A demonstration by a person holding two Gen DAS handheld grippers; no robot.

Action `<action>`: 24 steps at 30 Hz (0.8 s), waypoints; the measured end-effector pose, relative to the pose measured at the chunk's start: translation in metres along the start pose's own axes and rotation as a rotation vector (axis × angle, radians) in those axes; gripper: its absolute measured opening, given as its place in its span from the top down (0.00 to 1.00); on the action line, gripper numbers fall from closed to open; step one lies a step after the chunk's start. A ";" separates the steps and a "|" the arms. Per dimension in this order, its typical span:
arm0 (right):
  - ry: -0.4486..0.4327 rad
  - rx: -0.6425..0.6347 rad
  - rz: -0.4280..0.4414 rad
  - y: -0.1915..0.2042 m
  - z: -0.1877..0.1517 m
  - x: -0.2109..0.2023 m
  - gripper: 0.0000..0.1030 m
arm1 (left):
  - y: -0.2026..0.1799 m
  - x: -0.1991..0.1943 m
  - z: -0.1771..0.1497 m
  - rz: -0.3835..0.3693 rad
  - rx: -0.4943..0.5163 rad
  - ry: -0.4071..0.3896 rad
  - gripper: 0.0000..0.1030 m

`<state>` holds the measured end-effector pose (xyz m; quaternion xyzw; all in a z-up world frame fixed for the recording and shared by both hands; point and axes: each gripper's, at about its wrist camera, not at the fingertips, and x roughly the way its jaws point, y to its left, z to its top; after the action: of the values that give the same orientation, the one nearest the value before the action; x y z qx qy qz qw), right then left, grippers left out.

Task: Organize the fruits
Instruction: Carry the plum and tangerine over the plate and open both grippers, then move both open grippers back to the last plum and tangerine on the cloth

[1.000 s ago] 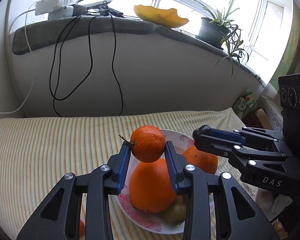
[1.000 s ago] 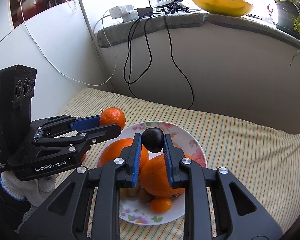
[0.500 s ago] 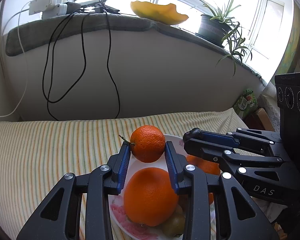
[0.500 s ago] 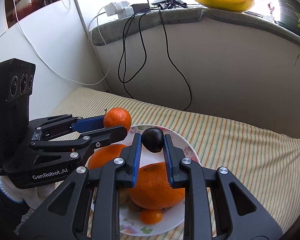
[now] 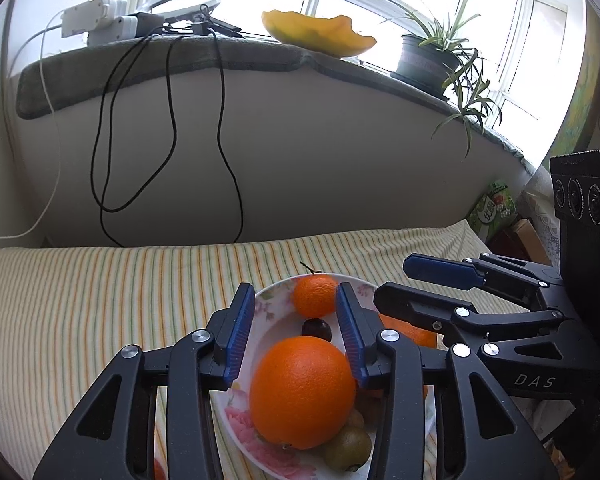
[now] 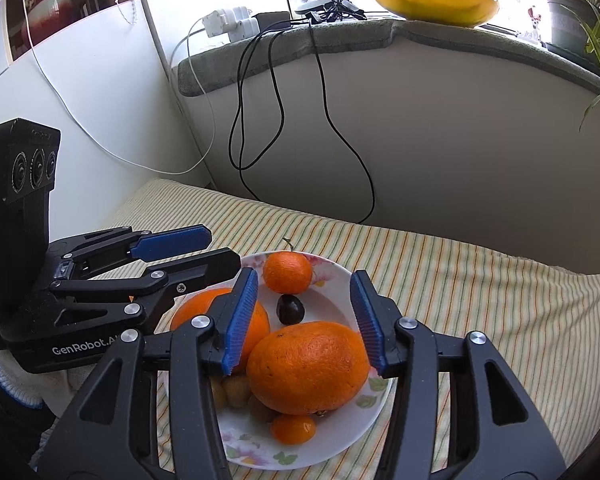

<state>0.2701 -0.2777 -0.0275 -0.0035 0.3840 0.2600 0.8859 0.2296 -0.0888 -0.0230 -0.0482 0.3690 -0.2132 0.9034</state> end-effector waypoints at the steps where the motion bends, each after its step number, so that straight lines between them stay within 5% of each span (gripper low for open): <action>1: -0.002 0.006 0.001 -0.001 0.000 -0.001 0.48 | 0.000 -0.001 0.000 0.001 0.000 0.000 0.61; 6: -0.013 0.008 -0.012 -0.002 -0.003 -0.007 0.34 | 0.000 -0.004 -0.001 0.006 -0.005 -0.003 0.60; 11: -0.023 0.003 -0.033 0.001 -0.006 -0.015 0.18 | 0.000 -0.011 -0.001 0.016 -0.011 -0.014 0.42; 24: -0.055 -0.006 -0.033 0.017 -0.015 -0.040 0.11 | 0.011 -0.043 -0.011 0.061 -0.018 -0.042 0.35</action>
<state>0.2295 -0.2841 -0.0071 -0.0056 0.3587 0.2467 0.9002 0.1980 -0.0595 -0.0060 -0.0495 0.3529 -0.1810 0.9166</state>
